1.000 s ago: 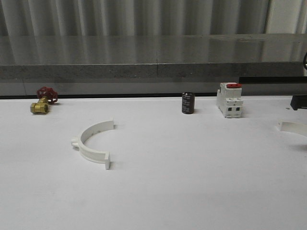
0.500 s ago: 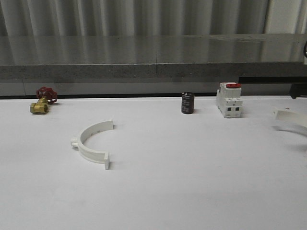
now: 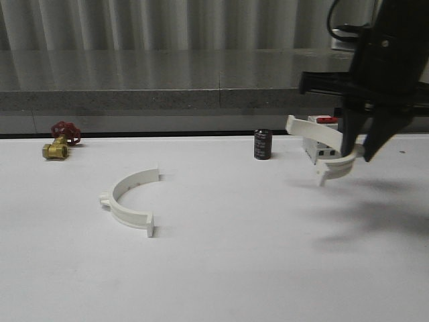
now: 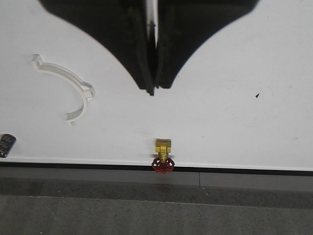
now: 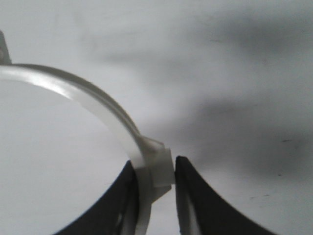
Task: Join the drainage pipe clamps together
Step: 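Move the held clamp half to the first half and join their ends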
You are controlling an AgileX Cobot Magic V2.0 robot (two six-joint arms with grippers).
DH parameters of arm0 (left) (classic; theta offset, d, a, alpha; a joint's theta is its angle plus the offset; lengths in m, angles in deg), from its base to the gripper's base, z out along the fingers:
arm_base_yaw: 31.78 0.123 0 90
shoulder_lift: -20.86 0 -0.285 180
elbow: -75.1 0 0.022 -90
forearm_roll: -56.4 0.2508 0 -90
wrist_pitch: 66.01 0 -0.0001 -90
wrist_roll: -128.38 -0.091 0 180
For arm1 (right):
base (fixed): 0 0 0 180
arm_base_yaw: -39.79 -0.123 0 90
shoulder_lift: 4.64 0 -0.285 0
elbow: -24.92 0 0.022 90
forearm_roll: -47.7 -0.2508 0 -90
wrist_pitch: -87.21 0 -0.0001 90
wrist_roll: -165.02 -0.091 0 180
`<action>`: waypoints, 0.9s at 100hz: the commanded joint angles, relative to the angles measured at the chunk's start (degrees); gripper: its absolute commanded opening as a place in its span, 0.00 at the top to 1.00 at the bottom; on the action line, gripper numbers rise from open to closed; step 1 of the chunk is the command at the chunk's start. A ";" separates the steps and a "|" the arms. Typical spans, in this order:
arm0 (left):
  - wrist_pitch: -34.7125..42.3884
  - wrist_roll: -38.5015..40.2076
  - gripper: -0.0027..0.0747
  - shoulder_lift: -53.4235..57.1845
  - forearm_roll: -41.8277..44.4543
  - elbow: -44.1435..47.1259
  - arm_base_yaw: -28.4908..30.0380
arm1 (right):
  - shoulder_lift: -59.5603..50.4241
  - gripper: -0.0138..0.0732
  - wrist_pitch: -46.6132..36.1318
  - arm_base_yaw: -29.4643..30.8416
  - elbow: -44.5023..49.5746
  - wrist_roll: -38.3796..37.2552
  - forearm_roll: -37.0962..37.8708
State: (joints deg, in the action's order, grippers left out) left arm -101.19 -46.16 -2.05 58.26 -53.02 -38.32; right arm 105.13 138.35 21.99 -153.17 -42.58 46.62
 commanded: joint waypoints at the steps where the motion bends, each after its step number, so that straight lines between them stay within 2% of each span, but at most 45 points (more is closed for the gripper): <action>1: 4.40 0.05 0.99 -0.56 -0.07 -1.54 0.15 | -0.92 0.79 -0.53 -2.18 -3.81 -1.84 -0.50; 45: 4.40 0.05 0.99 -0.56 -0.07 -1.54 0.15 | 13.50 0.79 4.55 -14.21 -20.96 -13.38 6.09; 90: 4.40 0.05 0.99 -0.56 -0.07 -1.54 0.15 | 21.64 0.79 5.25 -18.55 -29.17 -16.78 6.09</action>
State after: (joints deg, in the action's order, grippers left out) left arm -101.19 -46.16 -2.05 58.26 -53.02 -38.32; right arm 129.44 143.94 3.74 -179.80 -58.20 51.66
